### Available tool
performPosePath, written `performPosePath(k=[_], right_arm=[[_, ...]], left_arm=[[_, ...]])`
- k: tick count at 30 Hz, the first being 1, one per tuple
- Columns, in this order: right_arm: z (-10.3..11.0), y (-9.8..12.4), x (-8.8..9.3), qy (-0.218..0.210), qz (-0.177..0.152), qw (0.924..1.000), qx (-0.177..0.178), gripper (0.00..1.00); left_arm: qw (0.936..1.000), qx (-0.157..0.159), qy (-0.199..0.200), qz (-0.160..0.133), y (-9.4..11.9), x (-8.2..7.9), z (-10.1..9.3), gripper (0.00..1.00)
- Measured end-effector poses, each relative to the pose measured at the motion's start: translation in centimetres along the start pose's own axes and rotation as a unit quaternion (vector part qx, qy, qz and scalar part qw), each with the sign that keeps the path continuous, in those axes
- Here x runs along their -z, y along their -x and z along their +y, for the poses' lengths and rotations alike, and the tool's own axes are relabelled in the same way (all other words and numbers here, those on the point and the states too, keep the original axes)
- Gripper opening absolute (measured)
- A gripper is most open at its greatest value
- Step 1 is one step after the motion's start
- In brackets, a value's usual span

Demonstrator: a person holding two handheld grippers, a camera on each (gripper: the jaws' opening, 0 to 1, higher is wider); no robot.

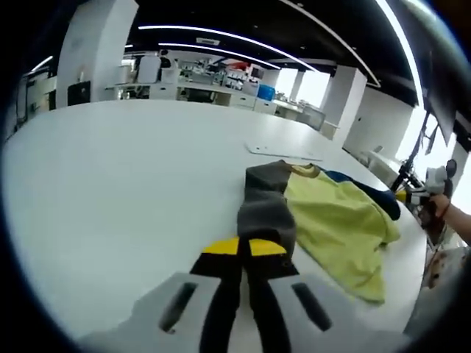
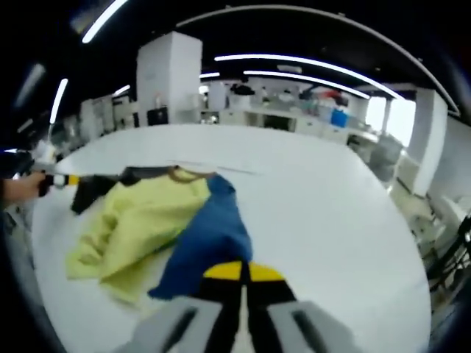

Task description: Fold the garment on the visible template until the final outline fits inside the template.

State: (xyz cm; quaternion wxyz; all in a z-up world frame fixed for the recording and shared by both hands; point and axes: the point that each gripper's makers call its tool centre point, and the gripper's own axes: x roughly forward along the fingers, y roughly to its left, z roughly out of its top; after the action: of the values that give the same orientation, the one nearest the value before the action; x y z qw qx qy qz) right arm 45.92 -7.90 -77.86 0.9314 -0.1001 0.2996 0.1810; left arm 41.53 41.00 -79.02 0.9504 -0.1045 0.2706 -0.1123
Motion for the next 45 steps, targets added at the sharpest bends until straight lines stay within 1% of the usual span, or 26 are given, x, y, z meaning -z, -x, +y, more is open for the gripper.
performPosePath(k=[4, 8, 10, 11, 13, 14, 15, 16, 18, 20, 21, 23, 26, 28, 29, 31, 33, 37, 39, 42, 45], right_arm=[[-1.4, -0.1, -0.3, 0.011, 0.005, 0.9999, 0.011, 0.0], [-2.7, -0.3, -0.1, 0.034, 0.026, 0.9984, 0.038, 0.0], [-3.3, -0.6, -0.2, 0.041, 0.034, 0.9976, 0.043, 0.0], [-3.7, -0.4, 0.1, 0.048, 0.042, 0.9968, 0.049, 0.0], [-4.3, -0.9, 0.1, 0.054, 0.051, 0.9957, 0.054, 0.0], [-4.6, -1.1, 0.1, 0.056, 0.053, 0.9954, 0.056, 0.0], [-4.9, -1.1, 0.2, 0.059, 0.06, 0.9945, 0.063, 0.0], [-5.1, -1.1, 0.3, 0.061, 0.066, 0.9937, 0.066, 0.0], [-5.6, -1.4, 0.4, 0.069, 0.076, 0.992, 0.074, 0.0], [-6.0, -2.0, 0.5, 0.077, 0.083, 0.9907, 0.076, 0.0], [-6.2, -2.1, 0.6, 0.081, 0.087, 0.99, 0.077, 0.0], [-6.7, -2.4, 0.8, 0.084, 0.097, 0.9882, 0.082, 0.0], [-7.5, -2.9, 1.3, 0.108, 0.114, 0.9836, 0.089, 0.0], [-7.9, -3.2, 1.6, 0.112, 0.122, 0.9818, 0.093, 0.0], [-8.3, -3.6, 1.7, 0.113, 0.124, 0.9812, 0.095, 0.0], [-8.6, -3.6, 2.0, 0.113, 0.13, 0.9803, 0.097, 0.0], [-8.9, -3.6, 2.2, 0.117, 0.134, 0.9789, 0.1, 0.0], [-10.0, -4.0, 2.6, 0.121, 0.144, 0.9765, 0.106, 0.0], [-10.2, -4.0, 2.6, 0.124, 0.144, 0.9757, 0.108, 0.0], [-10.7, -4.3, 2.6, 0.125, 0.146, 0.9751, 0.111, 0.0], [-10.8, -4.3, 2.6, 0.128, 0.148, 0.9743, 0.111, 0.0]], left_arm=[[0.9999, -0.011, 0.002, 0.003, -0.1, 0.1, 0.7, 0.0], [0.9997, -0.023, 0.003, 0.011, -0.3, 0.6, 1.6, 0.0], [0.9995, -0.028, 0.006, 0.015, -0.4, 0.6, 2.2, 0.0], [0.9993, -0.032, 0.004, 0.017, -0.5, 0.6, 2.6, 0.0], [0.999, -0.038, -0.004, 0.023, -0.5, 0.7, 2.9, 0.0], [0.9988, -0.041, -0.007, 0.027, -0.7, 0.6, 3.6, 0.0], [0.9986, -0.043, -0.009, 0.03, -0.7, 0.6, 4.0, 0.0], [0.998, -0.051, -0.014, 0.034, -0.4, 0.8, 4.3, 0.0], [0.9969, -0.061, -0.019, 0.046, -0.6, 1.1, 5.2, 0.0], [0.9959, -0.068, -0.028, 0.054, -0.9, 1.1, 6.2, 0.0], [0.9957, -0.069, -0.029, 0.056, -0.9, 1.2, 6.3, 0.0], [0.994, -0.079, -0.037, 0.067, -1.3, 1.3, 7.4, 0.0], [0.9931, -0.083, -0.038, 0.074, -1.4, 1.3, 7.7, 0.0], [0.9926, -0.086, -0.039, 0.077, -1.5, 1.4, 7.7, 0.0], [0.9917, -0.091, -0.041, 0.081, -1.6, 1.5, 7.9, 0.0], [0.9898, -0.099, -0.048, 0.09, -1.6, 1.5, 8.3, 0.0], [0.9878, -0.112, -0.056, 0.093, -1.8, 1.1, 9.5, 0.0], [0.9857, -0.129, -0.05, 0.096, -1.8, 0.5, 10.6, 0.0], [0.9846, -0.135, -0.056, 0.096, -2.0, 0.1, 11.4, 0.0], [0.9833, -0.139, -0.064, 0.1, -2.2, 0.0, 11.6, 0.0], [0.9827, -0.143, -0.064, 0.099, -2.6, -0.3, 12.3, 0.0]])
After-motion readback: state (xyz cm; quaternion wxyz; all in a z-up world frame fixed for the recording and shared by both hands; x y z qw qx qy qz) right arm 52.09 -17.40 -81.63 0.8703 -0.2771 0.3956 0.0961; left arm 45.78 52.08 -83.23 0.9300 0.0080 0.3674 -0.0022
